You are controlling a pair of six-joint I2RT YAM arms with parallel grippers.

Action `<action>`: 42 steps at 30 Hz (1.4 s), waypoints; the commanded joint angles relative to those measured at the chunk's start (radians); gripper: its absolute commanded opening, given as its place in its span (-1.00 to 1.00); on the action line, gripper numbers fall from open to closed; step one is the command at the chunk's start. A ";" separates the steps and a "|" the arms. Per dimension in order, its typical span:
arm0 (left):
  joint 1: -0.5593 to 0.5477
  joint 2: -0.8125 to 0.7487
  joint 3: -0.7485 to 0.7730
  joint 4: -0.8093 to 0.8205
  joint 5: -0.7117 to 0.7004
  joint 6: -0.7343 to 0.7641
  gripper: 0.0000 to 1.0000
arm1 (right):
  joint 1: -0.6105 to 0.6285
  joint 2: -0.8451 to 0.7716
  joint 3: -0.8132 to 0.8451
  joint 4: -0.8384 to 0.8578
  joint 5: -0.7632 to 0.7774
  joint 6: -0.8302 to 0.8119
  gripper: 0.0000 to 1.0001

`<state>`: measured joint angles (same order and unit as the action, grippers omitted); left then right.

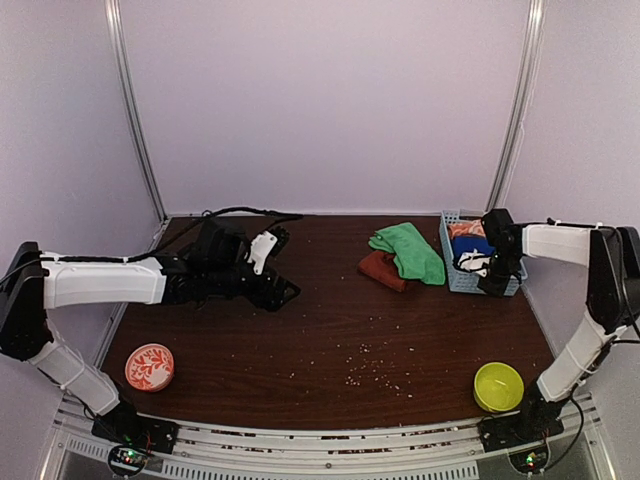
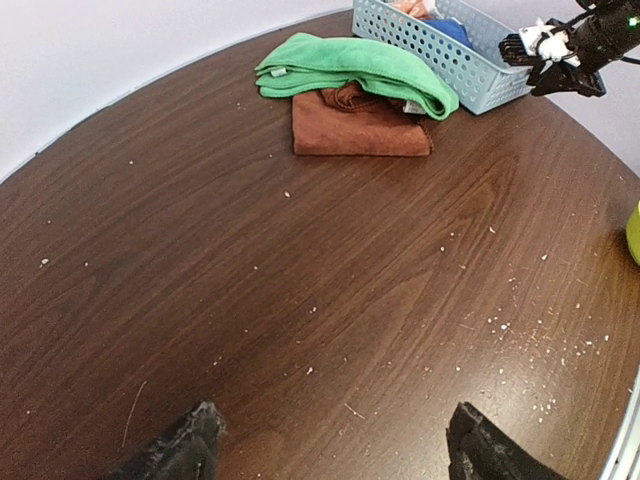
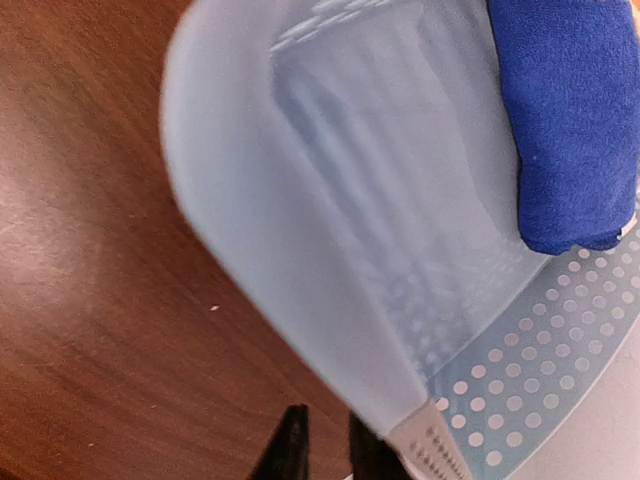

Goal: Roll the towels
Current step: Move the bin to the corner of the board, then pick up the towel from the towel pile.

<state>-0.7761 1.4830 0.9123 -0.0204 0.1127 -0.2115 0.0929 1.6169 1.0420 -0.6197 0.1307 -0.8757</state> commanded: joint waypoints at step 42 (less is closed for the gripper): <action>-0.094 0.409 0.246 0.204 0.032 -0.095 0.51 | 0.311 0.512 1.013 -0.061 -0.015 0.665 -1.00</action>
<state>-0.8593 1.8435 1.1042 0.0967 0.1280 -0.2874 0.4179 2.2406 1.9945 -0.6704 0.1387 -0.2138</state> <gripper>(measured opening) 0.759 0.008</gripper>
